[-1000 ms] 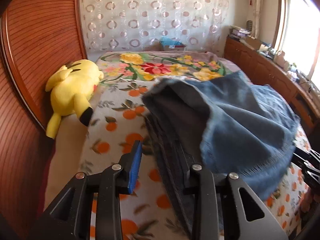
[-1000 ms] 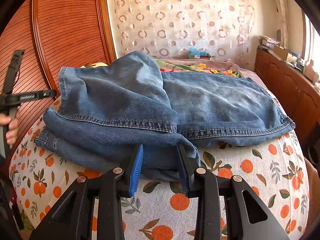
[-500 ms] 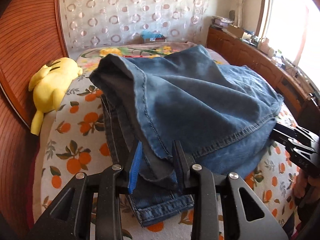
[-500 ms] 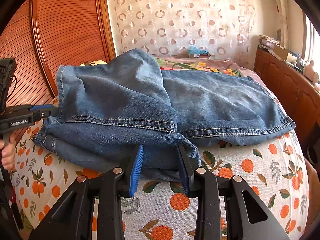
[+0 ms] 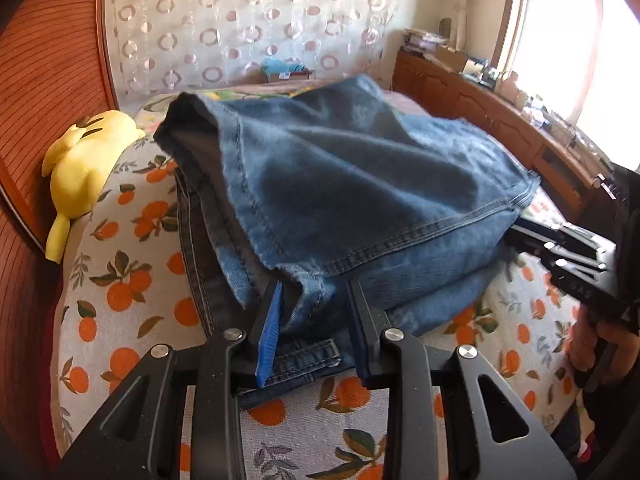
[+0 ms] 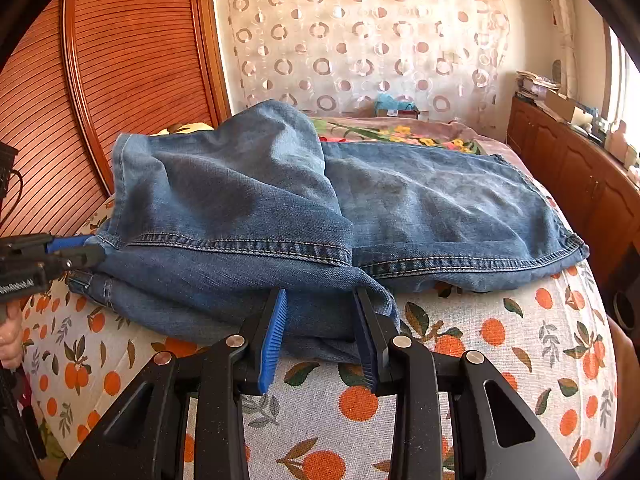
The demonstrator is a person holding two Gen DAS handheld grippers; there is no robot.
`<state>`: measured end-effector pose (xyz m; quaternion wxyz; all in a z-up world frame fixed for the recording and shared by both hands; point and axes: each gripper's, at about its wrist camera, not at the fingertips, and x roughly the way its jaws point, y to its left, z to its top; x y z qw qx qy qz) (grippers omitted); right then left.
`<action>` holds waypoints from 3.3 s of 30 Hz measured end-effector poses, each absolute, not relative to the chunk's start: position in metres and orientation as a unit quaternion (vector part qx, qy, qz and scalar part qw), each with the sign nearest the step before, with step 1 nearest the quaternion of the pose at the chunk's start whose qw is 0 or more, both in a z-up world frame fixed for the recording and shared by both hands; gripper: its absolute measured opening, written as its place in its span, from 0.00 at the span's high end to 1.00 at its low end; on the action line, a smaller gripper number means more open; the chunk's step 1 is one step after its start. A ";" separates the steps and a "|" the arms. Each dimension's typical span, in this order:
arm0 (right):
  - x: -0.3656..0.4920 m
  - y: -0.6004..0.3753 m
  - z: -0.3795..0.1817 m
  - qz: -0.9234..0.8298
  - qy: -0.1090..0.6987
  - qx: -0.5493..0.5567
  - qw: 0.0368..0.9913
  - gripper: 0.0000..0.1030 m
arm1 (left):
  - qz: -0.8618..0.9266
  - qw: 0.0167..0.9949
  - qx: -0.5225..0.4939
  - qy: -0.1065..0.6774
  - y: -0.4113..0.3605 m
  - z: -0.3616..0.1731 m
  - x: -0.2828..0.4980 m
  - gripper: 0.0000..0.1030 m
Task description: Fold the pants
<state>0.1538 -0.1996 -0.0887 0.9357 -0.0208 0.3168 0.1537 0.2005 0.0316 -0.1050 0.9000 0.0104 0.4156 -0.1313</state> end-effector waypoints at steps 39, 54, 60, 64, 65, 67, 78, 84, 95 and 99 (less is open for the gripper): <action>0.179 -0.230 -0.083 0.255 0.364 -0.001 0.896 0.67 | -0.067 0.943 -0.038 0.325 0.086 -0.071 0.127 0.57; 0.193 -0.251 -0.058 0.243 0.329 0.015 0.913 0.67 | -0.099 0.937 -0.006 0.336 0.045 -0.074 0.143 0.56; 0.223 -0.237 -0.072 0.227 0.362 0.002 0.904 0.67 | -0.104 0.934 0.007 0.341 0.035 -0.079 0.151 0.56; 0.219 -0.228 -0.086 0.239 0.390 -0.022 0.889 0.67 | -0.099 0.933 0.013 0.345 0.038 -0.081 0.160 0.56; 0.218 -0.229 -0.089 0.239 0.394 -0.027 0.887 0.67 | -0.096 0.934 0.014 0.345 0.040 -0.081 0.163 0.56; 0.216 -0.231 -0.091 0.241 0.394 -0.027 0.886 0.67 | -0.091 0.934 0.015 0.345 0.046 -0.080 0.168 0.56; 0.264 -0.227 -0.041 0.252 0.351 -0.046 0.901 0.67 | -0.058 0.940 0.018 0.337 0.097 -0.074 0.225 0.42; 0.334 -0.201 -0.033 0.267 0.343 -0.051 0.899 0.54 | -0.047 0.927 0.005 0.372 0.128 -0.093 0.268 0.42; 0.446 -0.181 -0.062 0.287 0.401 -0.024 0.870 0.52 | -0.097 0.907 -0.023 0.410 0.144 -0.121 0.317 0.53; 0.460 -0.186 -0.069 0.310 0.412 -0.012 0.857 0.63 | -0.118 0.905 -0.020 0.408 0.136 -0.121 0.316 0.74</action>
